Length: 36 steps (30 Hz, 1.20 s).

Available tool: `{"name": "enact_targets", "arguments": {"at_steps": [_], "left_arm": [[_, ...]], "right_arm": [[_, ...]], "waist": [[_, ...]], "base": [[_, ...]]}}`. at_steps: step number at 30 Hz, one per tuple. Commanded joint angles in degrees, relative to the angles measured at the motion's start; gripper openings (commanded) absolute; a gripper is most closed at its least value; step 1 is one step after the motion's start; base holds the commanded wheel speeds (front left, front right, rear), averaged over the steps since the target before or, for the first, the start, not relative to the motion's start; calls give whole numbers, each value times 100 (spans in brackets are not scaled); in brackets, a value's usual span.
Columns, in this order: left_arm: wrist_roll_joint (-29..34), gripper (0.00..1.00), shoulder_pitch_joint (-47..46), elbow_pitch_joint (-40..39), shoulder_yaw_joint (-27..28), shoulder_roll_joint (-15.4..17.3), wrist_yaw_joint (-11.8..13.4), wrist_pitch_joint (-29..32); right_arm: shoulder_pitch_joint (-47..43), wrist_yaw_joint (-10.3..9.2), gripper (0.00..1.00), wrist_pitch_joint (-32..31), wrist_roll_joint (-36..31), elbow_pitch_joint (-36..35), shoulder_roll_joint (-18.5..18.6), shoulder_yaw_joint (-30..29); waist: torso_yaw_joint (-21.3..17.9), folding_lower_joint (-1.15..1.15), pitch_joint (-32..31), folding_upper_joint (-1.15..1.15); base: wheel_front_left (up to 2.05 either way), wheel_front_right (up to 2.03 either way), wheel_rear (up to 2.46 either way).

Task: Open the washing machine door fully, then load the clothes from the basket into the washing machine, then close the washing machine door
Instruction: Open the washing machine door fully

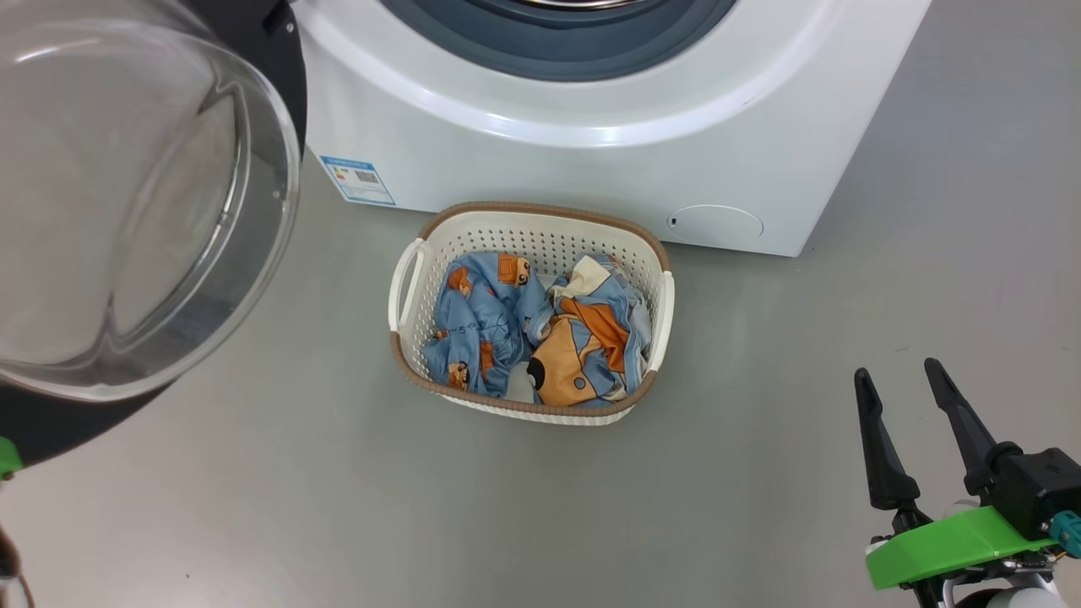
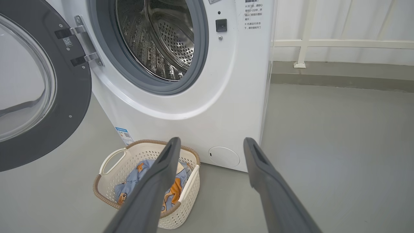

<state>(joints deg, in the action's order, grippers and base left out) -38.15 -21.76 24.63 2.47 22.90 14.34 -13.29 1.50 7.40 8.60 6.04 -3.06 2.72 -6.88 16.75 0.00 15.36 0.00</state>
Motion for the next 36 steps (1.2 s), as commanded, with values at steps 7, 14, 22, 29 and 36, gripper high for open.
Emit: {"name": "enact_targets", "arguments": {"at_steps": [7, 14, 22, 29, 36], "left_arm": [[13, 0, -299, 280, 339, 355, -148, -132], [185, 0, 83, -54, 384, 132, -115, -163], [729, 0, 1183, -1494, 419, -382, 220, -169], [1068, 0, 2197, -2775, 158, -762, 384, -170], [1357, 0, 2680, -3536, -550, -850, 266, 100]], "right_arm": [[209, 9, 100, 24, -63, -82, 16, 149], [192, 9, 100, 45, 44, -52, 16, 181], [76, 9, 100, 64, 106, -46, 16, 269], [-125, 9, 100, 100, 170, -33, 16, 328], [-370, 9, 100, 92, 210, -39, 16, 387]], "waist": [[4, 0, -42, 0], [-25, 0, -135, 0], [-102, 0, -343, 0], [-169, 0, -589, 0], [-322, 0, -862, 0]], "base": [[0, 0, 0], [0, 0, 0], [0, 0, 0], [0, 0, 0], [0, 0, 0]]}}
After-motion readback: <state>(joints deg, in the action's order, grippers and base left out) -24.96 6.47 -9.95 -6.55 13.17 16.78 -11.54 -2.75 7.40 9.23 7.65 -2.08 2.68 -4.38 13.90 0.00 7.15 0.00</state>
